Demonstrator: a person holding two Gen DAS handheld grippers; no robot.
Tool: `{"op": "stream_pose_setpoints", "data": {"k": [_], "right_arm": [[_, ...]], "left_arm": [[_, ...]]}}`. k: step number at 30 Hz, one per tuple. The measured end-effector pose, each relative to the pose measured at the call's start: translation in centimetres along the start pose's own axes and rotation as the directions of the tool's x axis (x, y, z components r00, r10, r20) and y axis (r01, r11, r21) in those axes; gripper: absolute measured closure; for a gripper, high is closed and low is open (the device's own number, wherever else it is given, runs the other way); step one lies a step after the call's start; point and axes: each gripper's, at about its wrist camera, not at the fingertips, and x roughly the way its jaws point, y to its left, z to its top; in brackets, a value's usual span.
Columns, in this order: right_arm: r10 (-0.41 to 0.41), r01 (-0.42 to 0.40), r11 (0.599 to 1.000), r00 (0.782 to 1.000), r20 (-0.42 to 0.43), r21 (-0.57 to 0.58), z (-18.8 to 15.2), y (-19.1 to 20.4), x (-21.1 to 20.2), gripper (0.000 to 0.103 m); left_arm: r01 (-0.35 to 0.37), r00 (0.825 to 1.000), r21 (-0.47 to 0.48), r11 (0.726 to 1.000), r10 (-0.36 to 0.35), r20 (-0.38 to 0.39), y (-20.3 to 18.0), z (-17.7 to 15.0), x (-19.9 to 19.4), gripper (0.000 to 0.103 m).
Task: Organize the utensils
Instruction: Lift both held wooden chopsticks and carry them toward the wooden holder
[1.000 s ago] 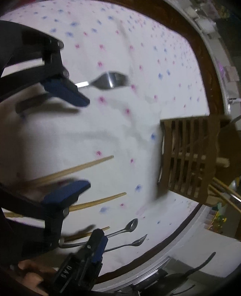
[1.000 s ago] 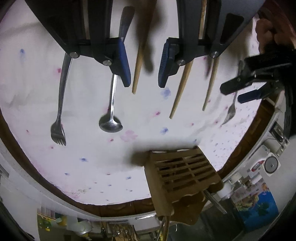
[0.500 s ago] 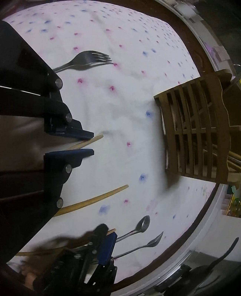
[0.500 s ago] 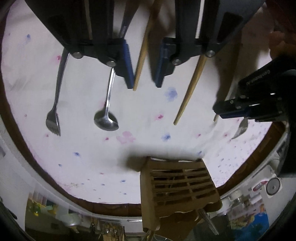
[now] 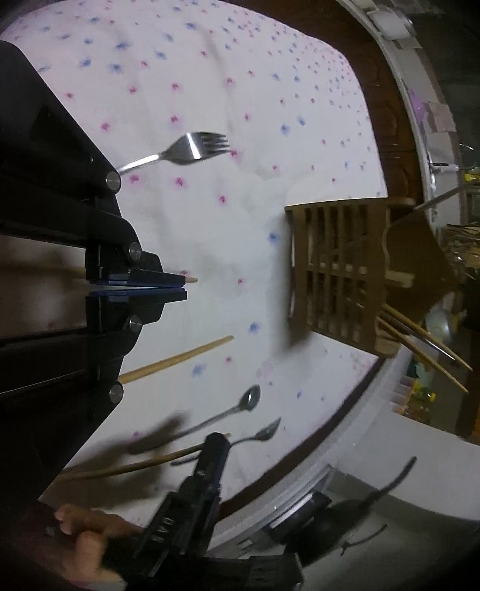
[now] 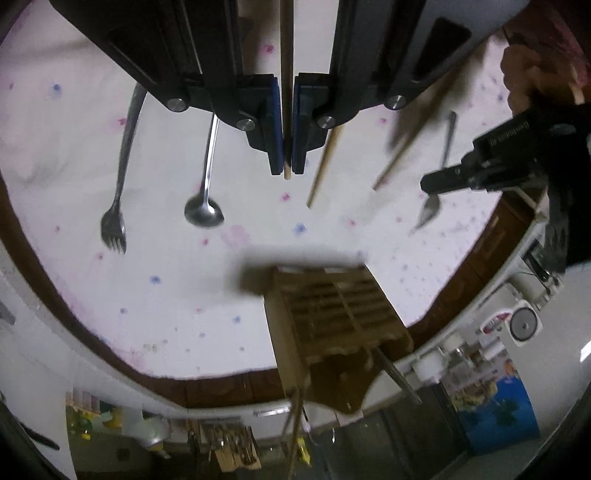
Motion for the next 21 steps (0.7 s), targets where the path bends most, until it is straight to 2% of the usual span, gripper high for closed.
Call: {"op": "stream_pose_setpoints", "data": {"k": [3,5,7,8,13,15,16,17,21], "right_arm": [[0.004,-0.004,1.000,1.000,0.023,-0.006,0.5,0.3,-1.2,0.098],[0.003,-0.003,1.000,0.999,0.035,-0.006,0.7,0.4,-1.7,0.098],[0.005,-0.005,1.000,0.999,0.040,-0.005,0.6,0.5,-1.8,0.098],[0.006,-0.006,1.000,0.999,0.042,-0.004,0.6,0.5,-1.9,0.098],[0.013,-0.013,1.000,0.999,0.039,0.003,0.2,0.4,-2.1,0.098],[0.012,-0.012,1.000,0.999,0.040,0.004,0.1,0.4,-2.1,0.098],[0.012,-0.012,1.000,0.999,0.042,0.005,0.1,0.4,-2.1,0.098],[0.014,-0.014,1.000,0.999,0.043,0.006,0.1,0.3,-2.1,0.098],[0.021,-0.022,1.000,0.998,0.053,0.003,0.0,0.5,-2.5,0.098]], "left_arm": [[0.009,1.000,0.014,1.000,-0.009,-0.023,-0.3,0.0,-0.1,0.103],[-0.024,0.998,0.022,0.999,0.025,-0.061,-0.4,0.1,0.9,0.096],[-0.047,0.996,0.035,0.998,0.050,-0.080,-0.4,0.1,2.0,0.065],[-0.066,0.994,0.046,0.997,0.069,-0.087,-0.5,0.1,2.6,0.065],[-0.098,0.980,0.098,0.990,0.113,-0.164,-0.8,0.0,5.9,0.068],[-0.125,0.979,0.155,0.980,0.147,-0.138,-1.5,0.0,6.3,0.071],[-0.123,0.980,0.166,0.978,0.147,-0.137,-1.7,0.0,6.4,0.088],[-0.117,0.980,0.173,0.978,0.142,-0.138,-1.9,0.1,6.3,0.099],[-0.094,0.990,0.147,0.985,0.108,-0.087,-1.5,0.1,4.2,0.099]]}}
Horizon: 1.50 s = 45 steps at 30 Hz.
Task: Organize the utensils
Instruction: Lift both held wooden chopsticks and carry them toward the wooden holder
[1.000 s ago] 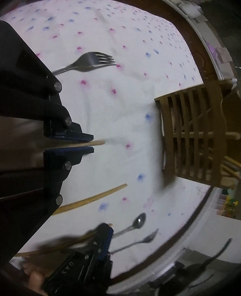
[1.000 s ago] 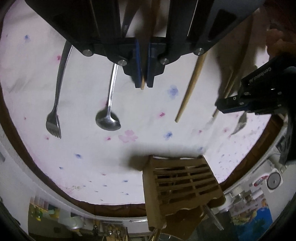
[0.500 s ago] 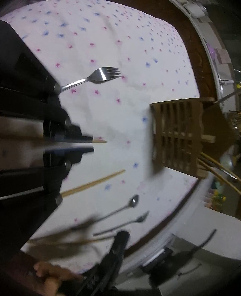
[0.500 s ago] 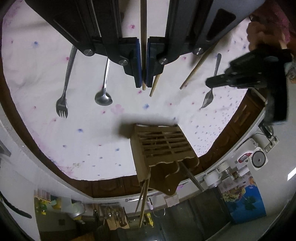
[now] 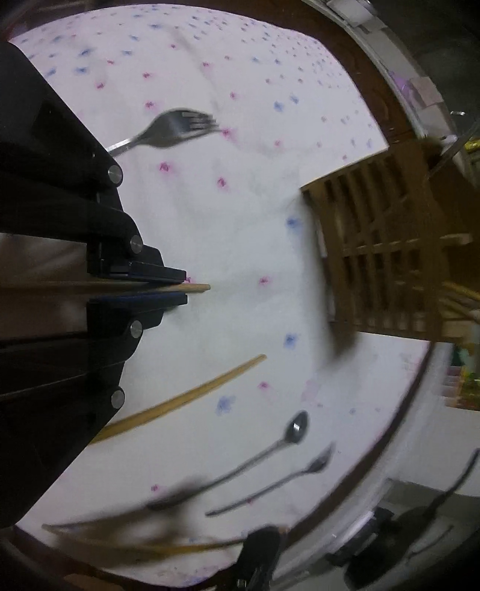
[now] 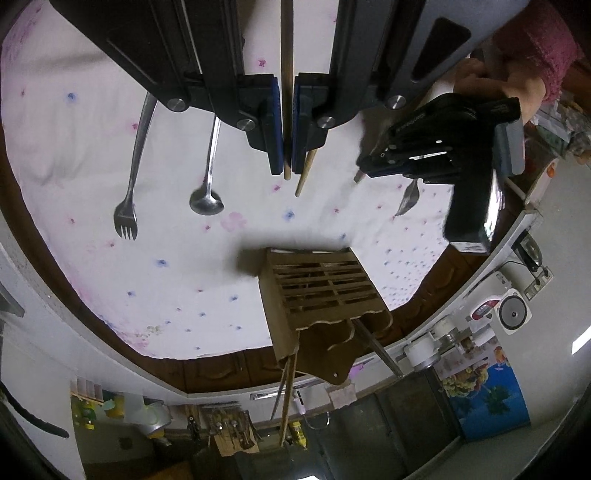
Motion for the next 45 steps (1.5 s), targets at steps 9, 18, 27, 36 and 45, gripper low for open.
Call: {"op": "stream_pose_setpoints", "data": {"k": [9,18,27,36,45], "right_arm": [[0.026,-0.024,0.999,0.997,0.070,-0.031,0.6,1.7,-2.7,0.098],[0.038,-0.027,0.997,0.990,0.139,-0.078,1.8,3.8,-5.6,0.098],[0.050,-0.028,0.993,0.978,0.200,-0.112,2.6,5.2,-7.7,0.098],[0.058,-0.031,0.993,0.969,0.242,-0.115,3.1,5.5,-8.3,0.098],[0.058,-0.027,0.993,0.958,0.280,-0.114,4.1,5.2,-9.2,0.098]], "left_arm": [[0.144,0.962,-0.090,0.986,-0.118,0.246,2.0,-1.7,-10.6,0.099],[0.199,0.927,-0.113,0.974,-0.149,0.344,3.1,-2.5,-15.2,0.099],[0.249,0.904,-0.139,0.958,-0.178,0.390,4.3,-3.4,-17.4,0.099],[0.243,0.884,-0.168,0.955,-0.147,0.443,5.2,-3.6,-18.6,0.099],[0.235,0.860,-0.191,0.953,-0.113,0.497,6.1,-2.8,-19.8,0.099]]}}
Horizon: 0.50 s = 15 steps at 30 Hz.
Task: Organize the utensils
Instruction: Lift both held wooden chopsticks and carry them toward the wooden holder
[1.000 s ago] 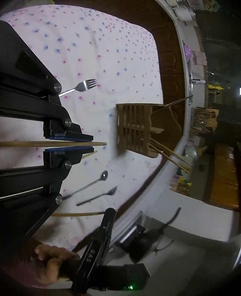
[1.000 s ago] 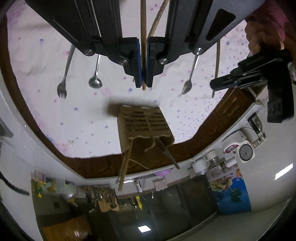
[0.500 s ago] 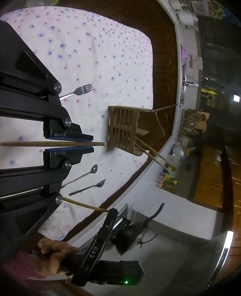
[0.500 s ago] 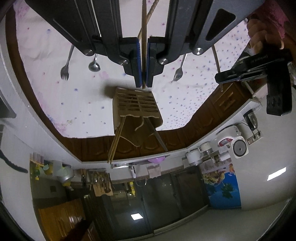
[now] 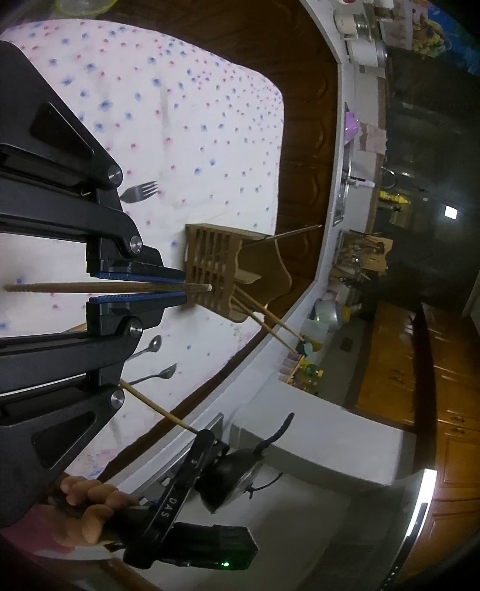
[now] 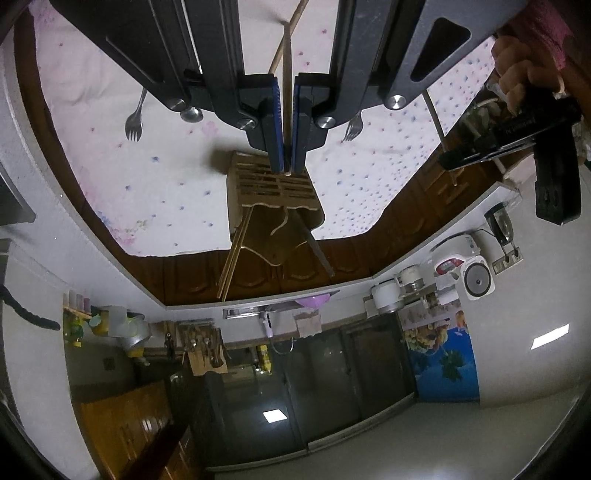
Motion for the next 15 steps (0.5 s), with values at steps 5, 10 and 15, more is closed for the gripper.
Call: {"op": "stream_pose_setpoints", "data": {"k": [5,10,15], "right_arm": [[-0.001,0.001,1.000,1.000,0.011,0.002,0.3,-0.1,0.0,0.098],[-0.001,0.001,1.000,1.000,0.022,0.002,0.7,0.0,0.0,0.098],[-0.005,0.005,1.000,0.999,0.040,-0.004,1.4,-0.1,0.0,0.098]], "left_arm": [[-0.016,0.999,0.005,1.000,0.015,0.042,-0.1,0.7,-0.2,0.099],[-0.046,0.995,0.023,0.999,0.044,0.092,-0.3,1.3,-0.4,0.099],[-0.097,0.984,0.057,0.994,0.087,0.156,-0.9,1.8,-0.7,0.099]]}}
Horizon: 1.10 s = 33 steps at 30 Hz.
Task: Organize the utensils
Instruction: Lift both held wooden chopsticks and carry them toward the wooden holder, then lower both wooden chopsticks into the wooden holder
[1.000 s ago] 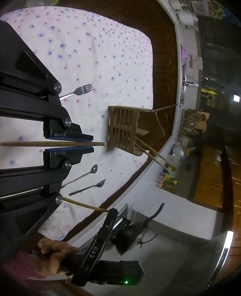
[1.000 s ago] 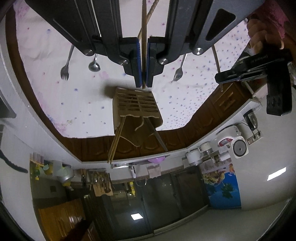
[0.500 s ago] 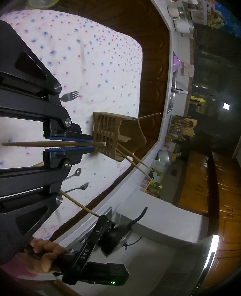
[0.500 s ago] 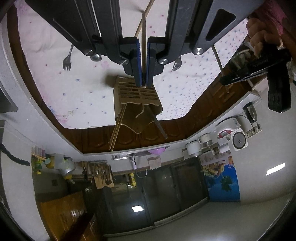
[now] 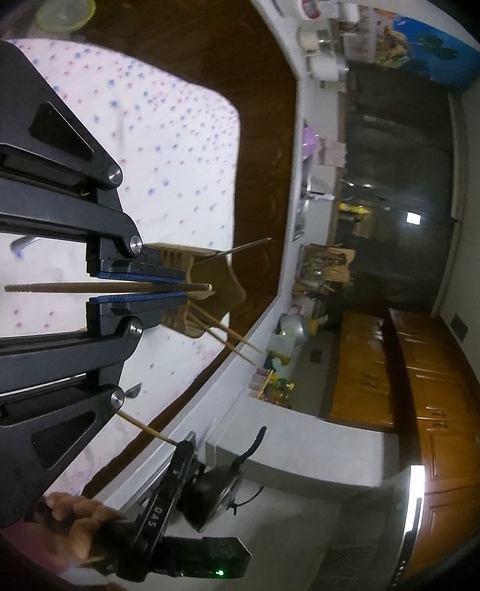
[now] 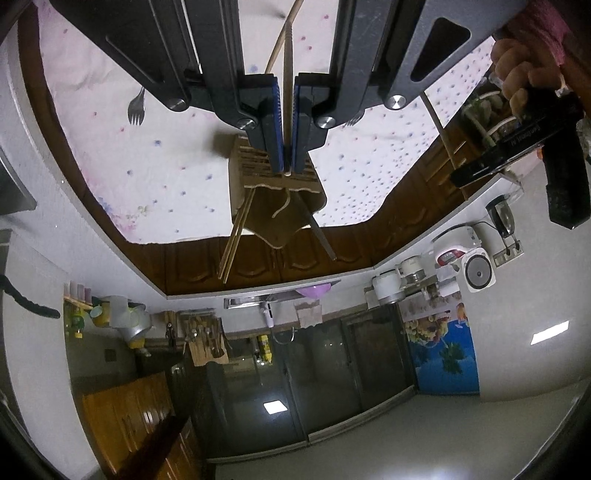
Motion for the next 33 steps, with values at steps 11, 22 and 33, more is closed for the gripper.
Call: {"op": "stream_pose_setpoints", "data": {"k": [11,22,33], "right_arm": [[-0.004,0.006,1.000,0.998,0.057,-0.022,3.1,-0.1,0.7,0.098],[-0.013,0.019,0.999,0.988,0.156,-0.037,7.6,-0.3,1.5,0.098],[-0.033,0.040,0.999,0.973,0.227,-0.026,12.1,-1.2,4.2,0.099]], "left_arm": [[-0.030,0.998,0.051,0.998,0.027,0.058,-0.8,2.1,2.3,0.099],[-0.056,0.989,0.067,0.996,0.047,0.137,-0.5,5.8,4.9,0.099],[-0.068,0.977,0.034,0.997,0.060,0.205,0.9,10.1,8.7,0.099]]}}
